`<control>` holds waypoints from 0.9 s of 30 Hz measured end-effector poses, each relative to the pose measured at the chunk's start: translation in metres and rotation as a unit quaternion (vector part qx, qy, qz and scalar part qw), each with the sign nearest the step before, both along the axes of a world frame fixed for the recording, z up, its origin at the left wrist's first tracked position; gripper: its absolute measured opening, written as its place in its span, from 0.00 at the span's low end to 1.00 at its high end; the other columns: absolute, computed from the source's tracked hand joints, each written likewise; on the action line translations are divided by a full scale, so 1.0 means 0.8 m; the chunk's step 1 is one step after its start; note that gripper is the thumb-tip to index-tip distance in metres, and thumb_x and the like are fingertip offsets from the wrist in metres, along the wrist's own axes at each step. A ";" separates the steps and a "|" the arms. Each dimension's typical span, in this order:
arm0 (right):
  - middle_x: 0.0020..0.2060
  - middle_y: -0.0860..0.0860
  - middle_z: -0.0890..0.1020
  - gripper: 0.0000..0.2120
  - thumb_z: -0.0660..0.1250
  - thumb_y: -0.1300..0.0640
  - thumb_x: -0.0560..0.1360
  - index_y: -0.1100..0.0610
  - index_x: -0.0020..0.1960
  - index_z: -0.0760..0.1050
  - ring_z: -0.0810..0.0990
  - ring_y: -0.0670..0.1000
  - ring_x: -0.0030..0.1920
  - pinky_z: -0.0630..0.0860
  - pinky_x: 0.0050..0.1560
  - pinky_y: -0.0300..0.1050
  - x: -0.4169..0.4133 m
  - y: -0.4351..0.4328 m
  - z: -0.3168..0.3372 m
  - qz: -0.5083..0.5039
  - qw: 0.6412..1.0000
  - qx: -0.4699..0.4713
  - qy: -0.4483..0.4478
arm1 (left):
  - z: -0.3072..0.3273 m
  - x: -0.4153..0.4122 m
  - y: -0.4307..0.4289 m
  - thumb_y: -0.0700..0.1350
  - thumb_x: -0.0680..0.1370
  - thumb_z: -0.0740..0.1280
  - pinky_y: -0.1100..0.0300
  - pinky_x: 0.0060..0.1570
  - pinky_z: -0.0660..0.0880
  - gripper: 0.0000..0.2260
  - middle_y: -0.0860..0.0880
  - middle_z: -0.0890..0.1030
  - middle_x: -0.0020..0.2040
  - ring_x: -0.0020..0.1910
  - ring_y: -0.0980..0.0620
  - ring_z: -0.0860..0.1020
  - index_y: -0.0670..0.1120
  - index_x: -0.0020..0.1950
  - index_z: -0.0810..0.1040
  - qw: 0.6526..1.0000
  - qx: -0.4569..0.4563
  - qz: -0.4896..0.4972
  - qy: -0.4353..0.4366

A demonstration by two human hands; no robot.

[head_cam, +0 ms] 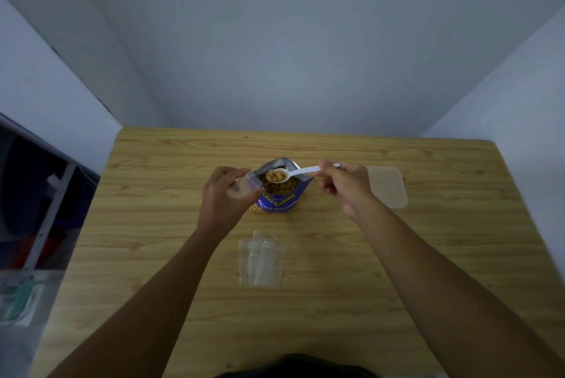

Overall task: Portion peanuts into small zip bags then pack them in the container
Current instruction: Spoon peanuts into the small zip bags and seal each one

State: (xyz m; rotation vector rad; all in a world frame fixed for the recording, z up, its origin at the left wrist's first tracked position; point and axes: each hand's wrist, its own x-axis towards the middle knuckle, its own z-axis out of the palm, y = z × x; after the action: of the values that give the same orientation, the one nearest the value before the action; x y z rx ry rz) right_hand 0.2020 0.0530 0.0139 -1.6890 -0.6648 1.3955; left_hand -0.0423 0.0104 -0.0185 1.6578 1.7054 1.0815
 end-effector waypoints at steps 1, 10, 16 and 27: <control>0.34 0.55 0.86 0.06 0.73 0.60 0.77 0.63 0.49 0.81 0.76 0.46 0.23 0.71 0.26 0.39 0.004 0.003 0.005 0.000 1.000 0.003 0.008 | 0.001 0.001 0.002 0.49 0.67 0.81 0.75 0.43 0.70 0.21 0.51 0.79 0.50 0.44 0.59 0.77 0.47 0.57 0.83 1.000 -0.002 -0.003 0.006; 0.35 0.55 0.87 0.06 0.73 0.59 0.77 0.62 0.47 0.83 0.76 0.47 0.23 0.71 0.25 0.39 0.008 0.020 0.060 0.094 0.990 0.089 -0.056 | 0.017 0.016 0.020 0.56 0.65 0.78 0.50 0.49 0.77 0.22 0.54 0.81 0.44 0.41 0.57 0.79 0.50 0.56 0.84 0.998 0.023 -0.037 0.049; 0.34 0.57 0.86 0.04 0.74 0.58 0.76 0.57 0.44 0.84 0.78 0.49 0.23 0.71 0.25 0.40 -0.020 0.024 0.077 0.216 0.954 0.163 -0.127 | 0.029 0.034 0.026 0.55 0.66 0.77 0.53 0.48 0.78 0.21 0.53 0.82 0.43 0.41 0.58 0.79 0.51 0.57 0.84 0.998 0.031 -0.058 0.014; 0.25 0.47 0.82 0.02 0.75 0.55 0.75 0.53 0.47 0.86 0.79 0.48 0.27 0.71 0.32 0.36 -0.006 0.033 0.108 0.302 0.894 0.267 -0.196 | 0.026 0.027 0.022 0.48 0.68 0.79 0.49 0.47 0.79 0.15 0.52 0.82 0.40 0.40 0.54 0.81 0.52 0.53 0.84 0.999 0.033 -0.004 -0.022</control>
State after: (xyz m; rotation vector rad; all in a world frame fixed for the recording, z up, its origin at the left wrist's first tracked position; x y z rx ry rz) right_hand 0.1975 0.0795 0.1000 -1.3592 -1.7494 1.0949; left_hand -0.0211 0.0276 0.0024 1.6666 1.6508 1.1741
